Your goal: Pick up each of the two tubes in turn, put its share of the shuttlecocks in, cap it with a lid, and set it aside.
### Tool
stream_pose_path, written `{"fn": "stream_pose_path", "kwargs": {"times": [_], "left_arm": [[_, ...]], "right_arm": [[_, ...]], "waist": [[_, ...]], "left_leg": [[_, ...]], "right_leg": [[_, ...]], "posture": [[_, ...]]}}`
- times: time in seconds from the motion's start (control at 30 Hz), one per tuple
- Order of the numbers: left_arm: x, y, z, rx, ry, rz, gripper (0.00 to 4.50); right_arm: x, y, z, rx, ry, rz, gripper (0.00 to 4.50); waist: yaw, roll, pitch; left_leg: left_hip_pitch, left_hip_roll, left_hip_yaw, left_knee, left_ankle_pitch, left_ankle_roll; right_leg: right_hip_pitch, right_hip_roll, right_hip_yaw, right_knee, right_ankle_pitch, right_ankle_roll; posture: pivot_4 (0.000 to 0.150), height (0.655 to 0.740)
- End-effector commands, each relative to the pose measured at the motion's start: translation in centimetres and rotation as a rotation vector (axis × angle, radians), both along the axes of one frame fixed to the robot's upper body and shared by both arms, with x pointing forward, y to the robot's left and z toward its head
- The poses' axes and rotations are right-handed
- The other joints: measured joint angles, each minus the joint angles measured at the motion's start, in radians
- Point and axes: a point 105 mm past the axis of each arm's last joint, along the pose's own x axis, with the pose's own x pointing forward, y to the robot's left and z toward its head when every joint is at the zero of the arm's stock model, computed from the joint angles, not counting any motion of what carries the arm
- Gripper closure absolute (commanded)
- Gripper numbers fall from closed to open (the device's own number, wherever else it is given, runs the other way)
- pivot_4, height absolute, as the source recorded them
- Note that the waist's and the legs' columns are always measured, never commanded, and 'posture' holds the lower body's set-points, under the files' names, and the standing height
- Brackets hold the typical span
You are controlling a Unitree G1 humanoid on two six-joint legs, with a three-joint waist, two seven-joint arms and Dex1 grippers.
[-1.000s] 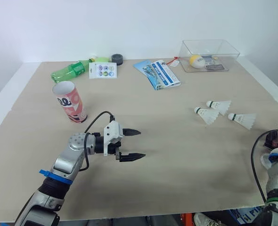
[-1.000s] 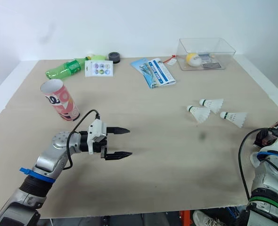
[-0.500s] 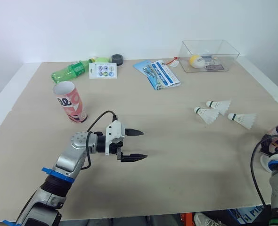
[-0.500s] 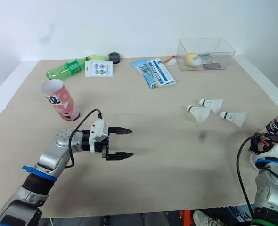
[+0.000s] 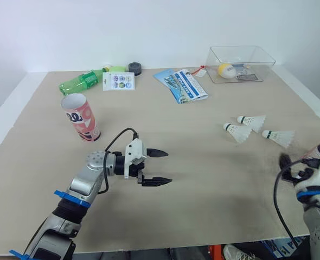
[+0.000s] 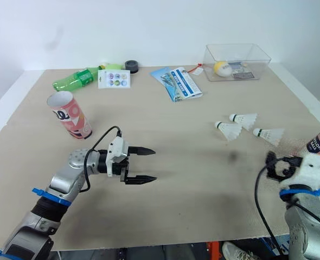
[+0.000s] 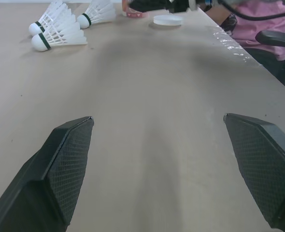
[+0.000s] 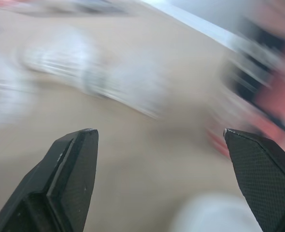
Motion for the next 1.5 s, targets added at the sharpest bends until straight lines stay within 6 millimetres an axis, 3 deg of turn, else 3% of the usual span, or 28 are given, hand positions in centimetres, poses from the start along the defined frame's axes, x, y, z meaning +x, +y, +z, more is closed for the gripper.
{"fn": "stream_pose_path", "kwargs": {"times": [0.03, 0.23, 0.43, 0.73, 1.03, 1.23, 1.37, 1.5], "left_arm": [[-0.1, -0.2, 0.8, -0.011, -0.040, -0.013, 0.00], [0.2, 0.3, 1.0, -0.033, -0.046, 0.050, 0.00], [0.8, 1.1, 0.9, -0.077, -0.045, 0.204, 0.00], [1.5, 2.7, 1.9, -0.184, -0.078, 0.519, 0.00], [0.9, 6.7, 2.1, -0.222, -0.105, 0.885, 0.00], [0.0, 12.1, 1.7, -0.210, -0.159, 1.257, 0.00], [-0.5, 13.7, 0.8, -0.223, -0.119, 1.388, 0.00], [0.4, 15.0, 0.3, -0.262, -0.057, 1.466, 0.00]], "right_arm": [[0.9, 4.3, 1.8, 0.008, -0.047, 0.268, 0.05], [1.6, 9.6, 1.8, -0.003, -0.027, 0.663, 0.05], [1.2, 13.4, 2.5, -0.090, -0.032, 1.059, 0.05], [1.2, 17.5, 2.0, -0.164, 0.056, 1.473, 0.05], [3.6, 19.2, 1.8, -0.236, 0.025, 1.553, 0.05], [3.8, 19.9, 1.5, -0.203, 0.004, 1.495, 0.05], [3.7, 20.0, 1.1, -0.190, 0.002, 1.461, 0.05], [3.7, 19.9, 0.9, -0.196, 0.006, 1.434, 0.05]], "waist": [[0.000, 0.000, 0.000], [0.003, -0.001, 0.001], [0.009, -0.002, 0.001], [0.020, -0.004, 0.002], [0.024, -0.006, 0.004], [0.024, -0.007, 0.004], [0.025, -0.007, 0.004], [0.025, -0.008, 0.005]], "left_leg": [[0.000, 0.000, 0.000, 0.000, 0.000, 0.000], [-0.001, 0.000, 0.000, 0.000, 0.000, 0.000], [-0.001, 0.000, -0.001, 0.000, 0.000, 0.000], [-0.001, 0.000, -0.001, 0.001, 0.000, 0.000], [-0.001, 0.001, -0.001, 0.001, 0.000, 0.000], [-0.001, 0.001, -0.001, 0.001, -0.001, -0.001], [-0.001, 0.001, -0.001, 0.001, -0.001, -0.002], [-0.001, 0.001, -0.001, 0.002, -0.001, -0.002]], "right_leg": [[0.000, 0.000, 0.000, 0.000, 0.000, 0.000], [0.000, 0.000, 0.000, 0.000, -0.001, 0.000], [0.000, 0.000, -0.001, 0.000, 0.000, 0.001], [0.000, 0.000, -0.001, 0.000, 0.002, 0.003], [0.000, 0.001, -0.002, 0.000, 0.002, 0.005], [-0.001, 0.001, -0.002, 0.000, 0.002, 0.004], [0.000, 0.001, -0.002, 0.000, 0.002, 0.004], [0.000, 0.000, -0.002, 0.000, 0.001, 0.000]], "posture": [[0.150, 0.7400], [0.150, 0.7400], [0.150, 0.7400], [0.150, 0.7400], [0.150, 0.7400], [0.150, 0.7400], [0.150, 0.7400], [0.150, 0.7400]]}}
